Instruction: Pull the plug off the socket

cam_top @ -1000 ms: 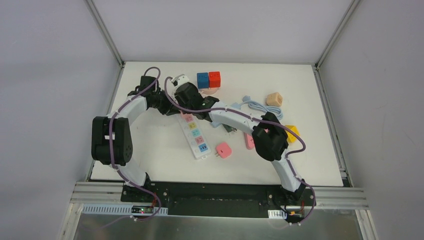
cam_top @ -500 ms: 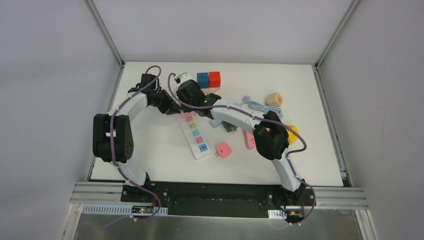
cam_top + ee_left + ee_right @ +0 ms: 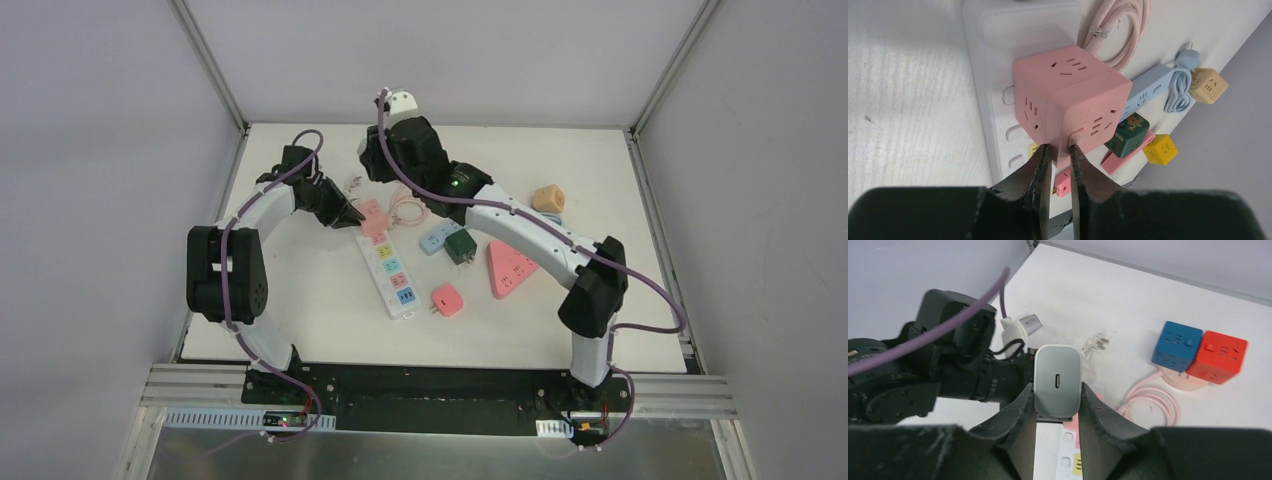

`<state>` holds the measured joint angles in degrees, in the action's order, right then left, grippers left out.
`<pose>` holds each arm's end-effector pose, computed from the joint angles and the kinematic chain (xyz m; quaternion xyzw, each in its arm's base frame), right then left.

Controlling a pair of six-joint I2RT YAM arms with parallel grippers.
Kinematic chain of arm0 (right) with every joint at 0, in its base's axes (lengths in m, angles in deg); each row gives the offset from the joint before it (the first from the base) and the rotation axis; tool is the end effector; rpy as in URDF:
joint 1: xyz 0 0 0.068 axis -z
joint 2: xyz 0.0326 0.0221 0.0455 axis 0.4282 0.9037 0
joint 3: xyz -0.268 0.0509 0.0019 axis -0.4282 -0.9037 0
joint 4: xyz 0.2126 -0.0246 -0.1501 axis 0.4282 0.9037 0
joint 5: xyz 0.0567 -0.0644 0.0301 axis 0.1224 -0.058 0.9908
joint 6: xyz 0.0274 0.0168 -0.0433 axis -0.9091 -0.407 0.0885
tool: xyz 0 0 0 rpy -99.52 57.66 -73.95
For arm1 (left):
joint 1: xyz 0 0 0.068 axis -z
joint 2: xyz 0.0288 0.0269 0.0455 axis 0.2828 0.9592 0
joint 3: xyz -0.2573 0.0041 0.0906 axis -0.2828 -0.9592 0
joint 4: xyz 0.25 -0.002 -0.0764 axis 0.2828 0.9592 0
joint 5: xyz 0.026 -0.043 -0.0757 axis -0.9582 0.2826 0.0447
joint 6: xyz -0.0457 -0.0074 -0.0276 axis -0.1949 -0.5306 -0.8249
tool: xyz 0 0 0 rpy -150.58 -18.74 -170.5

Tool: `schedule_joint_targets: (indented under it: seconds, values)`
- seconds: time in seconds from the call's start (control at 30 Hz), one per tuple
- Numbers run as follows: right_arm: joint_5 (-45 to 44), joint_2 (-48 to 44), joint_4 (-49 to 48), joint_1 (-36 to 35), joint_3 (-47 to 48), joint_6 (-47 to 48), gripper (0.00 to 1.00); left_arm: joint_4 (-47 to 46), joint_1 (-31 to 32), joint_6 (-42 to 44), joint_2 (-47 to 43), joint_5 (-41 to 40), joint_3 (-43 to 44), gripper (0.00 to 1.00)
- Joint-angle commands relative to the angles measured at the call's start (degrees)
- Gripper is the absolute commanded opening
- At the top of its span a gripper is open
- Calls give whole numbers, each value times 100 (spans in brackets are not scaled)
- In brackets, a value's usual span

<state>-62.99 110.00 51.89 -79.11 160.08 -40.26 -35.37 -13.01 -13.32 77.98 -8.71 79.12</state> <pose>0.2813 0.3694 0.4019 -0.2589 0.7169 0.2206 0.6086 0.3565 -0.0366 0.2153 -0.2581 0.8985 -0.3078 0.1769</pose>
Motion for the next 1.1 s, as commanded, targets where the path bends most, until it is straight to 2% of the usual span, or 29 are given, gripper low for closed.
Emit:
schedule_joint_targets:
  seconds: [0.0, 0.1, 0.3, 0.47, 0.6, 0.87, 0.97, 1.07]
  values:
    - [-164, -729, -46, 212, -808, -167, 0, 422, 53, 653, 341, -311, 3, 19]
    - [35, -1283, 154, 394, -1616, -351, 0, 395, 70, 955, 202, -46, 279, 27]
    - [417, -2234, 955, 524, -2865, -508, 0, 563, 78, 1340, -193, -247, 744, 44]
    - [383, -3242, 1282, 529, -4145, -1041, 0, 730, 71, 1365, -291, -524, 1019, 47]
    - [513, -3644, 1638, 530, -4680, -1525, 0, 669, 71, 1369, -495, -834, 935, 48]
    - [621, -3410, 2658, 530, -5116, -2285, 1, 227, 75, 1253, -961, -1280, 401, 47]
    - [563, -2948, 2935, 534, -5081, -2496, 8, 32, 71, 1214, -1132, -1229, 164, 47]
    - [432, -2497, 3073, 527, -4998, -2582, 21, 7, 75, 1189, -1198, -1258, 38, 47]
